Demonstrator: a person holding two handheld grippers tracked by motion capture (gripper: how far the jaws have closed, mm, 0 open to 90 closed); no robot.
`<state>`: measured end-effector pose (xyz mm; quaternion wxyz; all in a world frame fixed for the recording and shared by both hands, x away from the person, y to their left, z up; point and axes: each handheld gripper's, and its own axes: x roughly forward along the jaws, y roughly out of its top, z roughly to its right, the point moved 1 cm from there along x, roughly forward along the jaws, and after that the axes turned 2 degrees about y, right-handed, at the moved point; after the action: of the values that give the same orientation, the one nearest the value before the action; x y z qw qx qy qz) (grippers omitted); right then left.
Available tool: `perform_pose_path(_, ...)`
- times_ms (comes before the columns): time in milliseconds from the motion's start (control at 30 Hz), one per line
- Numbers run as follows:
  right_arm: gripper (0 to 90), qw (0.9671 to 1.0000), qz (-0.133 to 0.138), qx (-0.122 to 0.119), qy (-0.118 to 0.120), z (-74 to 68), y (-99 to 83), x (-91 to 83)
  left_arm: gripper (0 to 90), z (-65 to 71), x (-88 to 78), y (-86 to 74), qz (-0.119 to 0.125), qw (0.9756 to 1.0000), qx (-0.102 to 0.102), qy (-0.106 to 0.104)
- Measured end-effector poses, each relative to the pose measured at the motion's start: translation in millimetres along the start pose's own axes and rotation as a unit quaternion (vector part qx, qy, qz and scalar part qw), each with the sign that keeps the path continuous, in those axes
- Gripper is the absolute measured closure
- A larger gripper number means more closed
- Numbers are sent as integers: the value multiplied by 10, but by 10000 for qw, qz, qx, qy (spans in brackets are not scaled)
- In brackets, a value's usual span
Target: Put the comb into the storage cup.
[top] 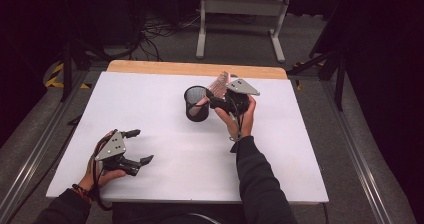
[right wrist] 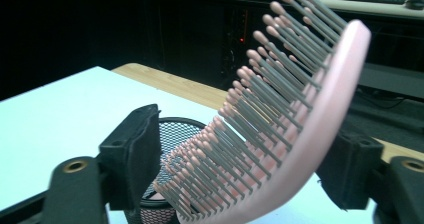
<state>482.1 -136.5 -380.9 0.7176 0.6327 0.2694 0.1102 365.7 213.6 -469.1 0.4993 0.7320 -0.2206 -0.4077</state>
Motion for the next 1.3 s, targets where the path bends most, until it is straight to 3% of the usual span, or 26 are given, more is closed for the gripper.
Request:
perform_pose_path(267, 202, 9999, -25, -105, -16, -2, 16, -9, 65, -7, -4, 0, 9, 10000, -15, -6)
perform_pose_path(633, 41, 9993, -67, -349, -96, -45, 64, -27, 66, -6, 4, 2, -24, 10000, 5, -48)
perform_pose_path(1000, 35, 9994, -38, -345, -89, -58, 72, -38, 65, -12, -3, 3, -10, 10000, 9, -84)
perform_pose_path(1300, 42, 9991, 55, -355, -215, -43, 83, -83, 65, -12, -6, 0, -4, 10000, -16, -85)
